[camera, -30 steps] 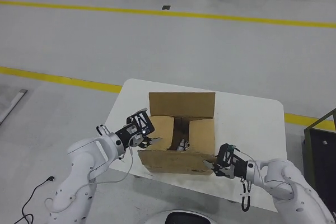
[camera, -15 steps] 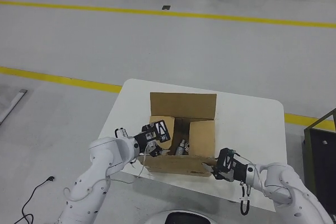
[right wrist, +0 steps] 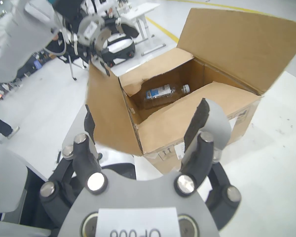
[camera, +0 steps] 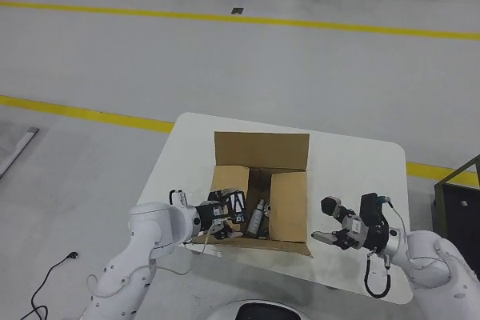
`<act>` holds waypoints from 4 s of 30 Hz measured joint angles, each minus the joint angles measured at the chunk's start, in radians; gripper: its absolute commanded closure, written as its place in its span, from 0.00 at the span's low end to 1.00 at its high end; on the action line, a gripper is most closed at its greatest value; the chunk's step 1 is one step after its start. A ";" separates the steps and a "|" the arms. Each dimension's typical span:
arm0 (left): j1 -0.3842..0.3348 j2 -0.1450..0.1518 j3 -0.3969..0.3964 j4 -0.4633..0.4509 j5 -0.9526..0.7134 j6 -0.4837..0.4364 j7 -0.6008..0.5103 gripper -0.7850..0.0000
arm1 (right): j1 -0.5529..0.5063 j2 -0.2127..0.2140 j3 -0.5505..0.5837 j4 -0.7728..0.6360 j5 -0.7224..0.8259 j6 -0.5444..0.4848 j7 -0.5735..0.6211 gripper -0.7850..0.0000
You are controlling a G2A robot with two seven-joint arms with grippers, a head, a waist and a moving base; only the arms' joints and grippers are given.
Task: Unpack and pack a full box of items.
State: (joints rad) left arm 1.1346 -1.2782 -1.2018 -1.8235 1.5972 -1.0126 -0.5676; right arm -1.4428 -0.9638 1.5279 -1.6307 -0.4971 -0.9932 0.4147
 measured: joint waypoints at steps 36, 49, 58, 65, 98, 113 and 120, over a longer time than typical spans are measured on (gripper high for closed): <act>-0.070 0.017 0.060 0.091 -0.182 0.338 -0.080 0.00 | 0.183 -0.026 -0.305 0.157 -0.085 0.029 -0.022 1.00; -0.106 0.007 0.102 0.120 -0.204 0.382 -0.104 0.00 | 0.013 -0.025 -0.080 0.129 -0.087 0.166 -0.468 1.00; -0.105 0.007 0.103 0.120 -0.204 0.384 -0.102 0.00 | -0.037 -0.039 -0.050 0.159 -0.146 0.258 -0.624 1.00; -0.157 -0.014 0.198 0.142 -0.228 0.446 -0.142 0.00 | -0.025 -0.044 -0.048 0.202 -0.145 0.232 -0.618 1.00; -0.419 -0.196 0.570 0.592 0.051 0.925 -0.421 0.53 | -0.007 -0.067 -0.053 0.238 -0.142 0.191 -0.576 1.00; -0.369 -0.200 0.501 0.543 0.131 0.946 -0.423 1.00 | -0.013 -0.075 -0.047 0.229 -0.149 0.188 -0.571 1.00; -0.320 -0.188 0.425 0.450 0.119 0.925 -0.406 1.00 | -0.022 -0.078 -0.042 0.229 -0.141 0.185 -0.571 1.00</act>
State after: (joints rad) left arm 0.8150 -1.4658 -0.7767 -1.3734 1.7158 -0.0874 -0.9732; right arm -1.4647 -1.0421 1.4858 -1.4019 -0.6377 -0.8085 -0.1561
